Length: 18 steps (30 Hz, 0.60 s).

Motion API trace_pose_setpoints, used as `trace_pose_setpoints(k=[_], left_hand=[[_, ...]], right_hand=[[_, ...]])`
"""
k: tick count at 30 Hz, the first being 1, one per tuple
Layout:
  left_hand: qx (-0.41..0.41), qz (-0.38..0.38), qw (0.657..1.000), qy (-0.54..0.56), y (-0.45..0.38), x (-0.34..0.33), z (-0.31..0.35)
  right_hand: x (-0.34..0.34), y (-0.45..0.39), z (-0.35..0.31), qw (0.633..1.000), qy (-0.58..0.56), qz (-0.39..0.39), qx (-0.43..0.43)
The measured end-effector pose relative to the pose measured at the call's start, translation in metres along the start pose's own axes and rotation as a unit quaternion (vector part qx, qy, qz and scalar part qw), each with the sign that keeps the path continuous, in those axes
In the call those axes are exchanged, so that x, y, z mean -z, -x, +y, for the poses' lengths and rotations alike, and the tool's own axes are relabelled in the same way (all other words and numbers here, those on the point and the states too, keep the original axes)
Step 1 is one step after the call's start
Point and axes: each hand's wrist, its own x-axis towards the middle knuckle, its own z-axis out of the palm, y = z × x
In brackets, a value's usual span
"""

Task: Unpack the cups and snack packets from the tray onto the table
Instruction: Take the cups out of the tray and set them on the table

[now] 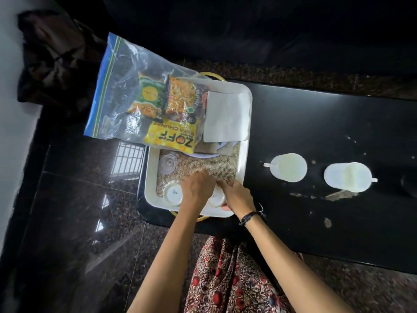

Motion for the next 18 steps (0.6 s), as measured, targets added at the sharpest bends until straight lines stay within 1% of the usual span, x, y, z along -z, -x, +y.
trace_pose_setpoints(k=[3,5,7,9,12,14,16,18], left_hand=[[-0.003,-0.031,0.999,-0.013,-0.009,-0.001,-0.001],[-0.003,-0.037,0.999,0.013,-0.012,-0.001,-0.002],[0.002,-0.041,0.998,0.045,-0.012,0.000,-0.003],[0.006,-0.047,0.997,0.067,-0.013,0.001,-0.003],[0.004,-0.037,0.997,0.063,-0.010,0.004,-0.003],[-0.021,-0.017,0.998,0.057,-0.004,0.006,-0.002],[-0.032,0.012,0.993,0.114,0.002,0.012,-0.003],[-0.048,0.036,0.981,0.185,0.008,0.015,-0.001]], right_hand=[[-0.005,-0.005,0.000,0.997,-0.061,0.000,-0.039],[-0.007,-0.010,0.000,0.993,-0.101,-0.014,-0.063],[-0.007,-0.014,0.001,0.985,-0.146,-0.044,-0.081],[-0.006,-0.017,0.005,0.984,-0.143,-0.064,-0.084],[-0.003,-0.015,0.009,0.982,-0.155,-0.079,-0.079],[0.001,-0.012,0.011,0.979,-0.177,-0.078,-0.070],[0.006,-0.006,0.011,0.971,-0.221,-0.080,-0.053],[0.018,0.003,0.011,0.957,-0.278,-0.080,-0.029]])
